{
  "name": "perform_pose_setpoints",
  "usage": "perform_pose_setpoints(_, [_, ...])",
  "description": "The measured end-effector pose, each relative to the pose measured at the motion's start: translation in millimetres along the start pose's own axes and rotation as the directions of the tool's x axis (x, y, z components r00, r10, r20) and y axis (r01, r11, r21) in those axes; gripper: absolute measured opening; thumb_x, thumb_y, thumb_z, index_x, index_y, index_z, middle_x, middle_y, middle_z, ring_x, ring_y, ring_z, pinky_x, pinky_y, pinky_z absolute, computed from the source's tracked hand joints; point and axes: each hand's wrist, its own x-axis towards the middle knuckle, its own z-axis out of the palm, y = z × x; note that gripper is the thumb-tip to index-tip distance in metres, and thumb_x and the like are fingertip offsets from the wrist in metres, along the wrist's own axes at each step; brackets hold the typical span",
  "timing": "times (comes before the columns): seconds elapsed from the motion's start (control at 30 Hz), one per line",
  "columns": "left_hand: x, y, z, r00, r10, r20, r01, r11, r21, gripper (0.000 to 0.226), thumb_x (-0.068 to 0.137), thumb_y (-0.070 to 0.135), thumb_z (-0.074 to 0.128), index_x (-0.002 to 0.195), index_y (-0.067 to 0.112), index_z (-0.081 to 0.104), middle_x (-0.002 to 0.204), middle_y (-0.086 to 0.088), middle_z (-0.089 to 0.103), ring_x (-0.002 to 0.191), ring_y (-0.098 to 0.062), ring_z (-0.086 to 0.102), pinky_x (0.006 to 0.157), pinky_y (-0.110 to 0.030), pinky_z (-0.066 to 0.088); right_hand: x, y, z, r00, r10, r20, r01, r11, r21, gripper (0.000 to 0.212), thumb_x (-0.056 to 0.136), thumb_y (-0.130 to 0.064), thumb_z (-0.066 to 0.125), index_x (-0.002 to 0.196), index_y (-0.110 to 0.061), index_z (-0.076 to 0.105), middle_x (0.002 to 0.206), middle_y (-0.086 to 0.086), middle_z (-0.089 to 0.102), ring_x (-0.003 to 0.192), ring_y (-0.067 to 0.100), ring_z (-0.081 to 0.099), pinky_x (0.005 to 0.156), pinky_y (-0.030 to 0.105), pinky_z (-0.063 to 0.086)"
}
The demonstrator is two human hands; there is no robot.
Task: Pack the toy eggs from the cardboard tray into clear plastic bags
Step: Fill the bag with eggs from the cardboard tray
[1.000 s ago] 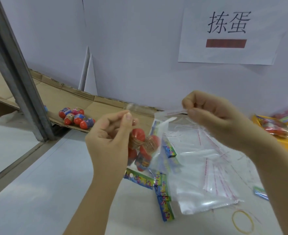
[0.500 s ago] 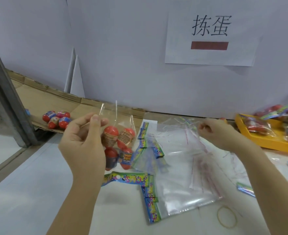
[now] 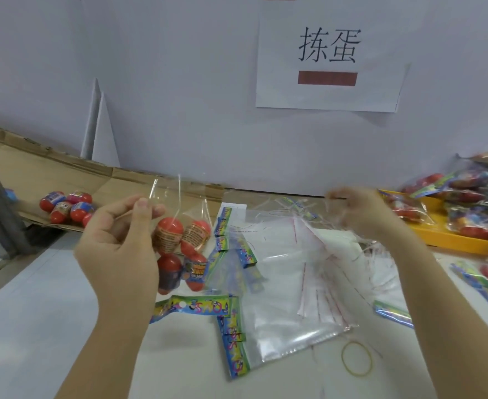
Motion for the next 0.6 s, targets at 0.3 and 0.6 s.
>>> perform_pose_setpoints(0.3, [-2.1, -2.2, 2.7, 0.999, 0.006, 0.032, -0.006, 1.0, -0.005, 0.018, 0.094, 0.015, 0.063, 0.087, 0.031, 0.066, 0.074, 0.015, 0.073, 0.071, -0.003, 0.07, 0.066, -0.017, 0.057, 4.2, -8.2, -34.1, 0.97, -0.175, 0.17, 0.125, 0.955, 0.269, 0.021, 0.094, -0.016, 0.055, 0.089, -0.036, 0.06, 0.074, -0.01, 0.063, 0.061, 0.005, 0.06, 0.058, 0.021, 0.048])
perform_pose_setpoints(0.6, [-9.4, 5.4, 6.9, 0.996, -0.054, 0.073, 0.056, 0.998, -0.024, 0.012, 0.094, 0.013, 0.062, 0.09, 0.024, 0.065, 0.074, 0.012, 0.074, 0.074, -0.003, 0.071, 0.068, -0.019, 0.058, 2.7, -21.5, -21.3, 0.888, 0.067, 0.455, -0.029, 0.995, -0.091, 0.028, 0.092, -0.021, 0.057, 0.12, -0.024, 0.052, 0.082, -0.006, 0.05, 0.083, 0.022, 0.054, 0.076, 0.028, 0.048])
